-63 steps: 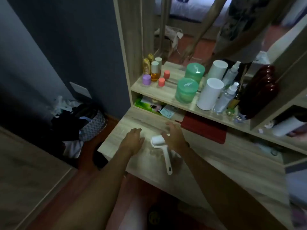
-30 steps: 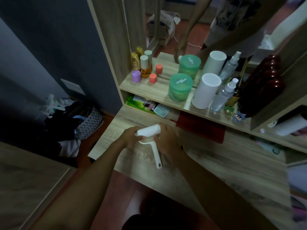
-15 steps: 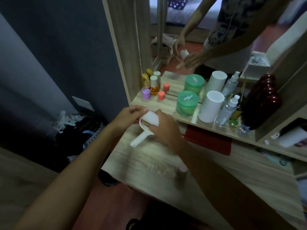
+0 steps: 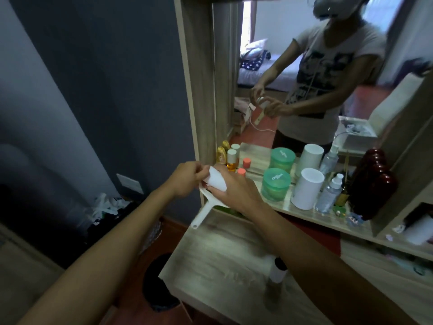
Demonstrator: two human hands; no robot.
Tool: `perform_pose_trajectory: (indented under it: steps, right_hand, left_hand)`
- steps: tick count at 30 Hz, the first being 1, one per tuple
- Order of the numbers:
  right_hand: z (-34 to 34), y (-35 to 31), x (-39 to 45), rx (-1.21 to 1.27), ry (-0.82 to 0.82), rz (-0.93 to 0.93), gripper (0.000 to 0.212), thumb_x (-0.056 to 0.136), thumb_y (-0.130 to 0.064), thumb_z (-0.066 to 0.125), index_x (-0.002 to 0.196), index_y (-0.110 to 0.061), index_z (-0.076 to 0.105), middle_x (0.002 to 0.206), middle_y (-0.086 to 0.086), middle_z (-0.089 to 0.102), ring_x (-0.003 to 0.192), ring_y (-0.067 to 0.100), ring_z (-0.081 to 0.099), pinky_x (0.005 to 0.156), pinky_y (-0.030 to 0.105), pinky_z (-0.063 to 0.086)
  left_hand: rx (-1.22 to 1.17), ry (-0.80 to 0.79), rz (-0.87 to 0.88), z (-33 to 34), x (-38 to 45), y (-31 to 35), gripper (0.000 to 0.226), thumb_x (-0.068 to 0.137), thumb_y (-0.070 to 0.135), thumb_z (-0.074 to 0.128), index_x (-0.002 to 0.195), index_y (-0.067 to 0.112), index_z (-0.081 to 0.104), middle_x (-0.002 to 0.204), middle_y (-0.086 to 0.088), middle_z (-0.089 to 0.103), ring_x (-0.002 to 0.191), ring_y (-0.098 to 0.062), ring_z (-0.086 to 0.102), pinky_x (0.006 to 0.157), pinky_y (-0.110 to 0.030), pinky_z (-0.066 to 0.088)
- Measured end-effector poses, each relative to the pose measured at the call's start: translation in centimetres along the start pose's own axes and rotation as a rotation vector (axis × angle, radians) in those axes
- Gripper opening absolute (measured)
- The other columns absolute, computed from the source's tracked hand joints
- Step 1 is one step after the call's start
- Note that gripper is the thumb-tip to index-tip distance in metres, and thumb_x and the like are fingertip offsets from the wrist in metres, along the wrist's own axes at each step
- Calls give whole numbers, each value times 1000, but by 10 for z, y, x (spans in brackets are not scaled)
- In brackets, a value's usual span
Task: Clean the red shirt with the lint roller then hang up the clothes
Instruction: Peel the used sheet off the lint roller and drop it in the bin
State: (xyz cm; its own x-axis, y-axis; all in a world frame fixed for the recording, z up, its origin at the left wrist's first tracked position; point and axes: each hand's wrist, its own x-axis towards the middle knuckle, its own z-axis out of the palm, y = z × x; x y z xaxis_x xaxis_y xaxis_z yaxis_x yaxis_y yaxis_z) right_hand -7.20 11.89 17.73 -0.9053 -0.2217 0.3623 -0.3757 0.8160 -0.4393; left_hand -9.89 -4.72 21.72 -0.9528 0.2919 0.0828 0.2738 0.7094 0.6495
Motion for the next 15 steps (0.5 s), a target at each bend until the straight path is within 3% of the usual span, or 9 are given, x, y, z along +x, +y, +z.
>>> perform_pose_trajectory:
  steps: [3,9,12,15]
  right_hand:
    - [-9,-7,10,-68,19,-82,56,89,-57,52,138,-36,35,113,3,67,93,27,65,64,32,46]
    - [-26,-21,30,-143,-1,-113,57,92,-58,46,143,-39,28,113,2,66,92,25,63,62,30,32]
    - [-26,-20,38,-172,16,-118,57,90,-57,49,141,-39,29,110,1,66,90,24,63,61,30,34]
    - [-22,-20,44,-154,29,-84,56,89,-55,51,137,-38,30,110,1,66,89,24,63,62,31,38]
  left_hand:
    - [-4,22,18,-15,3,4,37,97,32,45,90,3,66,78,-7,68,65,-15,63,60,-22,45]
    - [-87,-18,8,-37,17,5,46,98,31,43,86,-9,61,72,-9,63,61,-16,59,64,-28,48]
    - [-190,-64,10,-41,22,2,37,97,21,43,90,-10,61,76,-11,63,69,-20,62,64,-26,51]
    - [-251,-68,24,-42,27,-1,37,98,23,40,91,-7,61,77,-12,63,70,-21,59,68,-32,48]
